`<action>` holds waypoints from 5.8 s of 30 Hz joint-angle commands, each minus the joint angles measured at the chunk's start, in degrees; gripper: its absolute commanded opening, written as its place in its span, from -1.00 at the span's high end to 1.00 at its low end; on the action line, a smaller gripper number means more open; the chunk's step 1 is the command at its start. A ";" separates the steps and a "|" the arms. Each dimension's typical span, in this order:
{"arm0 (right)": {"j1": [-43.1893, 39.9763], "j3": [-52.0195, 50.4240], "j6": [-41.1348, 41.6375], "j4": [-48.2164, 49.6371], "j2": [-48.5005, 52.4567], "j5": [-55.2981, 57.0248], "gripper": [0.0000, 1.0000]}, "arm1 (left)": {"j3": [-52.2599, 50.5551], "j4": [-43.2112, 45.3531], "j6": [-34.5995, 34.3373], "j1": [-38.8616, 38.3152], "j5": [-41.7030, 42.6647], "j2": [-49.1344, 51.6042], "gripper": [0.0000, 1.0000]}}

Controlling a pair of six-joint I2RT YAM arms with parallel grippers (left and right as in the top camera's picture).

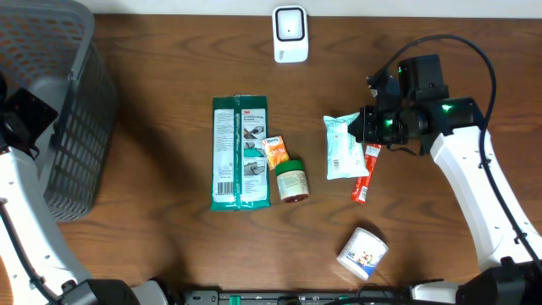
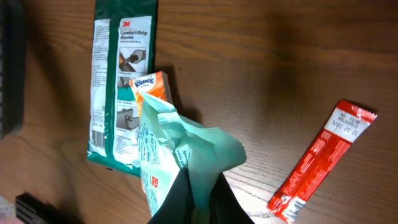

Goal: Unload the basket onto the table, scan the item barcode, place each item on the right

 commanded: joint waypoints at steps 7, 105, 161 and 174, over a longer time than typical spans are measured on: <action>-0.72 1.25 -2.12 0.39 -1.20 -4.59 0.98 | 0.76 -0.02 0.74 0.17 -0.33 0.44 -0.87; 14.49 66.90 -14.01 -14.86 30.25 36.52 0.98 | 0.76 -0.02 0.74 0.17 -0.33 0.46 -0.87; 21.09 74.97 -67.23 49.31 73.70 55.95 0.98 | 0.76 -0.02 0.72 0.17 -0.33 0.44 -0.87; 24.50 74.97 -57.61 42.69 73.70 61.68 0.98 | 0.76 -0.02 0.72 0.17 -0.33 0.46 -0.87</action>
